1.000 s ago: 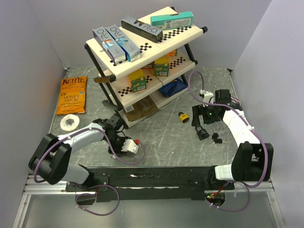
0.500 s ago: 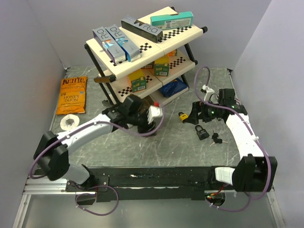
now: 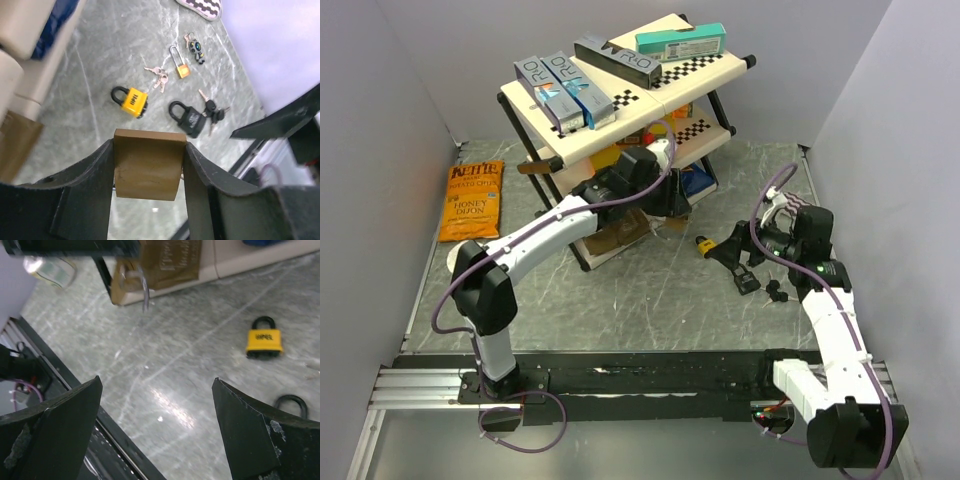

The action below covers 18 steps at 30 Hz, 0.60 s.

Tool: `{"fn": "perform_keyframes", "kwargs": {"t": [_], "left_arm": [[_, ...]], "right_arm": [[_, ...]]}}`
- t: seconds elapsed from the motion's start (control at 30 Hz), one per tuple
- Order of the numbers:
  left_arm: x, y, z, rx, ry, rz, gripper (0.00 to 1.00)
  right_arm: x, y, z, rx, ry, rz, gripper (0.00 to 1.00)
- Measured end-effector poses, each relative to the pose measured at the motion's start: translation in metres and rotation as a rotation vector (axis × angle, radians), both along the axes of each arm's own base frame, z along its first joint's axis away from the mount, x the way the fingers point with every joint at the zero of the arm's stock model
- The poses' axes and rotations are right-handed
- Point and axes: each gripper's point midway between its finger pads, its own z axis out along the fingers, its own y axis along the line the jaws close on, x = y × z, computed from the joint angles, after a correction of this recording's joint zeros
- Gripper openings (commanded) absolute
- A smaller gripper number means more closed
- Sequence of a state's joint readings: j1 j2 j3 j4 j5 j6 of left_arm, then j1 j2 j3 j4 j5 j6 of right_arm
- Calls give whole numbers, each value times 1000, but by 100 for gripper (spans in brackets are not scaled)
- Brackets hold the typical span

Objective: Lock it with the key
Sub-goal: Pick up the lock from the center of the board.

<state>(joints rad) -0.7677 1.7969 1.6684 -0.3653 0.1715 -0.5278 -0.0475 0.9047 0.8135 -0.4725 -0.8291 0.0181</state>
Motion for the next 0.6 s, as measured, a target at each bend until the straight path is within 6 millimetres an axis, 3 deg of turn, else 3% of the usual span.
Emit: {"fn": "perform_keyframes", "kwargs": {"t": [0.37,0.6], "left_arm": [[-12,-9,-12,-24,185,140,1],[-14,-12,-11,-33,195,160,1]], "right_arm": [[10,43,11,40,-61,68,87],[22,53,8,59,-36,39,76]]}}
